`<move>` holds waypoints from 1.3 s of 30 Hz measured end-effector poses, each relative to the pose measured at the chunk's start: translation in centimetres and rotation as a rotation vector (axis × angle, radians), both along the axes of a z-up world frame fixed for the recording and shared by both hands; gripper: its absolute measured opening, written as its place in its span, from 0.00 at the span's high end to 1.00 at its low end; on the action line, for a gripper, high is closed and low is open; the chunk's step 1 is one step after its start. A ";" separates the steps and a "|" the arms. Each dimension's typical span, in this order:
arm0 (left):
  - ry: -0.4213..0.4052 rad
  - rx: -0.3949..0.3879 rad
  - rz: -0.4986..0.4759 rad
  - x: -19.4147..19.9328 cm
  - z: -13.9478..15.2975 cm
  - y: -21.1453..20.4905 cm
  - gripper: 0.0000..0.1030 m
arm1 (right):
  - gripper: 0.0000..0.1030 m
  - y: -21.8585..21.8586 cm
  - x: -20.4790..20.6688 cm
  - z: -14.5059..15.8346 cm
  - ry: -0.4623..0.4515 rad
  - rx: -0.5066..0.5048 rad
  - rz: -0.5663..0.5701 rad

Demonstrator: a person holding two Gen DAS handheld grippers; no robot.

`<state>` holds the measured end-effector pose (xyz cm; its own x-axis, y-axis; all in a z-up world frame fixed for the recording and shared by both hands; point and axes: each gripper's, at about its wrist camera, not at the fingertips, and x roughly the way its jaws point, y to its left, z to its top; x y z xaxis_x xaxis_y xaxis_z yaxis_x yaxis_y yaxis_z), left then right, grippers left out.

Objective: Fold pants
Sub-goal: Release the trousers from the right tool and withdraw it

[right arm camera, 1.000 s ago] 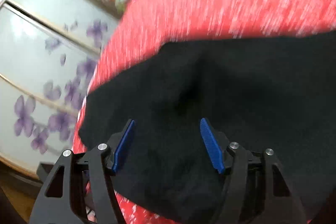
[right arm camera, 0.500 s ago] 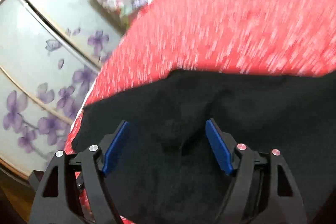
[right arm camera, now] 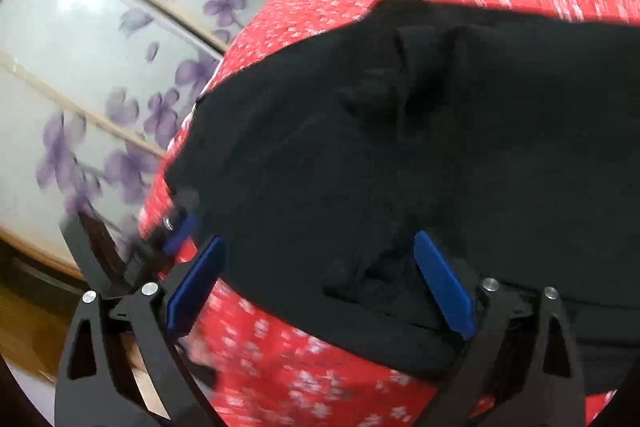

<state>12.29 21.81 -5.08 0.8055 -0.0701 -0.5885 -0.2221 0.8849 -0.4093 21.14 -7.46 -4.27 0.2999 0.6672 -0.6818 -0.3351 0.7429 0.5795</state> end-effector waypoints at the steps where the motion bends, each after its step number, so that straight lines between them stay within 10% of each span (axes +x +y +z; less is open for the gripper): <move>1: -0.001 -0.003 0.000 0.0 0.0 0.0 0.02 | 0.06 0.0 -0.6 0.4 0.000 -0.016 0.002; 10: 0.016 -0.026 -0.023 -0.5 1.0 0.4 0.02 | 0.04 -5.0 -5.8 2.5 -0.059 0.189 -0.008; 15: -0.007 -0.222 -0.048 -3.3 2.5 3.4 0.02 | 0.01 -12.6 -10.3 4.0 -0.270 0.306 -0.072; 22: 0.118 -0.448 0.003 -3.1 0.5 6.5 0.02 | 0.01 -16.7 -9.8 1.1 -0.207 0.470 -0.126; 39: 0.156 -0.558 0.130 1.6 0.2 10.5 0.02 | 0.01 -15.5 -10.2 1.0 -0.218 0.445 -0.042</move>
<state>13.92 32.26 -4.85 0.7351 -0.3099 -0.6030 -0.4089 0.5067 -0.7590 10.97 -22.99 -3.29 0.4371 0.8634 -0.2522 -0.4589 0.4552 0.7631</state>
